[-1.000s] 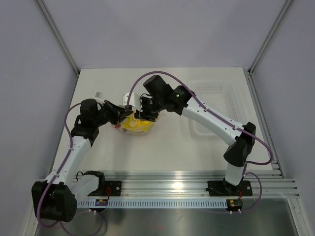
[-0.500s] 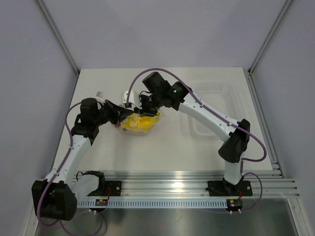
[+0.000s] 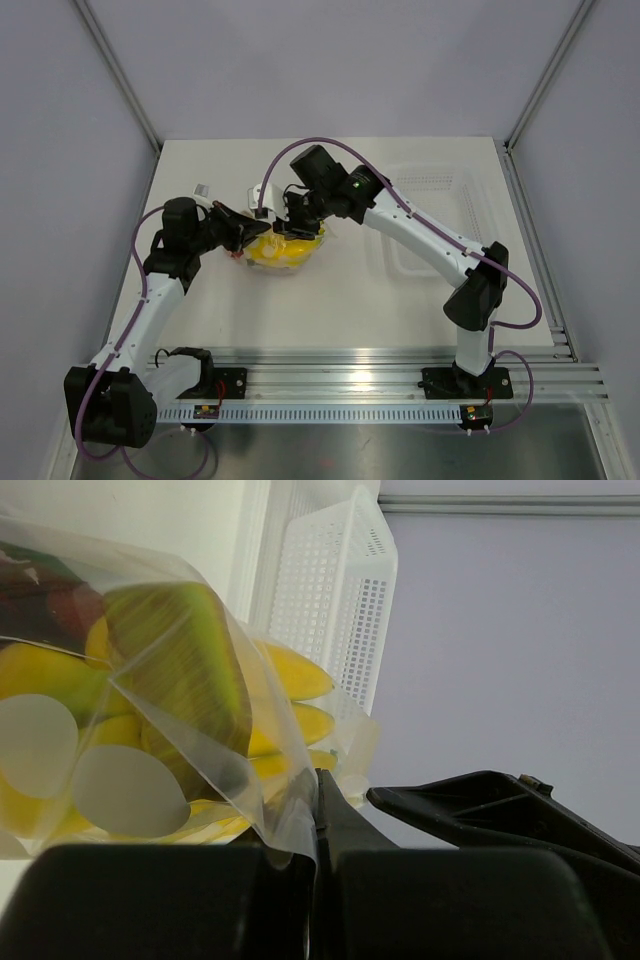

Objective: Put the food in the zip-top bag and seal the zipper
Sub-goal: Zip the zipper food storage bag at the center of the board.

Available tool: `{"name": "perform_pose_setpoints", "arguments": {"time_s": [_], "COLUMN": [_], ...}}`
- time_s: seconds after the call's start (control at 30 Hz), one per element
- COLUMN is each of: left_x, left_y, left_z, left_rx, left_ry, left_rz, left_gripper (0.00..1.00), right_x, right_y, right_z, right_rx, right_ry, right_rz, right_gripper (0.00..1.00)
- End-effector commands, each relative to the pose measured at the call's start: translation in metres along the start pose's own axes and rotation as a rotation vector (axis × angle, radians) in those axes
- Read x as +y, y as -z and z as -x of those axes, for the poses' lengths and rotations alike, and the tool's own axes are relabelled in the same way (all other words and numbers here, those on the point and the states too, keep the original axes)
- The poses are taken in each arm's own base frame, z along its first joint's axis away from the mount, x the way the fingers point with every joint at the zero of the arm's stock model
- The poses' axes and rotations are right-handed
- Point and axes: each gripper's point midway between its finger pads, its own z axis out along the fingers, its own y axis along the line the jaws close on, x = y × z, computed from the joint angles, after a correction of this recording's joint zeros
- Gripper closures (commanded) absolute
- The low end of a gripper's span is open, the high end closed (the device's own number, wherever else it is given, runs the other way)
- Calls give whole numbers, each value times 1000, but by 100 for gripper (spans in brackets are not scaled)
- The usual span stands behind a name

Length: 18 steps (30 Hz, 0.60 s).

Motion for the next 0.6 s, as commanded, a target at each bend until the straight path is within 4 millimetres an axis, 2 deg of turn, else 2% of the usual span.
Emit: {"name": "perform_pose_setpoints", "arguments": {"time_s": [0.0,0.2,0.57], "left_x": [-43,-44,-45], "left_y": [8,8,8], "left_z": [3,4,4], "left_rx": [-1,-2,2], "left_ry": [-86,-85,-84], "left_rz": [-130,-133,-141], "left_gripper": [100,100,100], "right_x": [-11,-15,-13], "right_y": [6,5,-5], "right_z": [3,1,-4], "right_rx": [-20,-26,-26], "right_ry": [0,-13,-28], "right_rz": [-30,-32,8], "right_gripper": [56,51,51]}}
